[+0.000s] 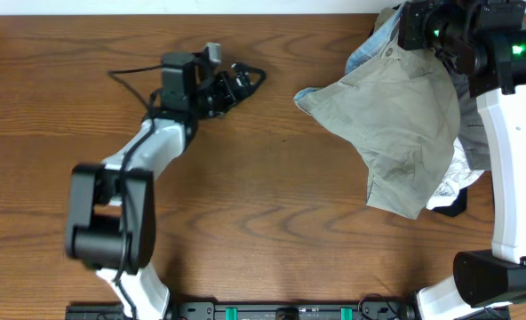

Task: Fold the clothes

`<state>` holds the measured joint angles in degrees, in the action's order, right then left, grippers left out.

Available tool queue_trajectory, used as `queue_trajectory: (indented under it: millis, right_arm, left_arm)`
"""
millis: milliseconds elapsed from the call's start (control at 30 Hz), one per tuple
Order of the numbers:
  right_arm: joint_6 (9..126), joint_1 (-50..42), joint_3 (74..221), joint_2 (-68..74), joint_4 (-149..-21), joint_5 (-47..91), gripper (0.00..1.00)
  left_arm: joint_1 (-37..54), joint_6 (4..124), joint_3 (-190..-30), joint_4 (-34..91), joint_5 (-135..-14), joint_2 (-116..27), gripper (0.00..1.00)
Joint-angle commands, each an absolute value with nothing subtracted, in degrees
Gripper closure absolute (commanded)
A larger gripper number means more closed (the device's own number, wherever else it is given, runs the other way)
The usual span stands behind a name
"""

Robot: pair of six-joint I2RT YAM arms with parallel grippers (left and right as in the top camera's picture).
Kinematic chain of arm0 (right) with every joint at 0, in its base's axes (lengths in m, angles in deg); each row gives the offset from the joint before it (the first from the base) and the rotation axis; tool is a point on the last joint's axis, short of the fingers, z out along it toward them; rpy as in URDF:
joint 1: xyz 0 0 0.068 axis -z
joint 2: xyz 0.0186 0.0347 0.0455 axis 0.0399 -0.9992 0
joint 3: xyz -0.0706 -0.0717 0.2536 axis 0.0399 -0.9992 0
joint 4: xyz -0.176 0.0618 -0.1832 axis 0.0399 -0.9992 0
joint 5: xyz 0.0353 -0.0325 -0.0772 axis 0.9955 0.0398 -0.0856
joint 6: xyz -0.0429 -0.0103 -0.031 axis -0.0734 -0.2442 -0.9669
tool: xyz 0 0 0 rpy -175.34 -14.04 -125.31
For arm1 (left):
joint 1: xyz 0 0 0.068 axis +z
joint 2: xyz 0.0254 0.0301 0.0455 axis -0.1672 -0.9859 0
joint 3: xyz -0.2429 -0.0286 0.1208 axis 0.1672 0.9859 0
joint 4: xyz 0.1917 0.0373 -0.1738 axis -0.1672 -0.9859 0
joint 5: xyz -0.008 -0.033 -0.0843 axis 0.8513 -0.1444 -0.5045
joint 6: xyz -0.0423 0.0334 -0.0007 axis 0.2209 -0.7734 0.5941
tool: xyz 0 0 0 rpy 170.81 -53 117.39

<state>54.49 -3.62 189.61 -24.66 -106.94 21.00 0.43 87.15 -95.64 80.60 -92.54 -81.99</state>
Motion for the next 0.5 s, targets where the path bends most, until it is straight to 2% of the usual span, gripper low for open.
queue_trajectory:
  millis: [0,467]
  right_arm:
    - [53.6,-4.8,190.6,-24.3,-107.2,21.5,0.99]
    - [53.5,-5.4,190.5,-24.3,-108.2,21.4,0.99]
  left_arm:
    - [-1.8,88.6,-101.3,81.1,-99.0,-85.6,0.02]
    - [-5.3,84.5,-111.5,78.3,-100.4,-94.4,0.02]
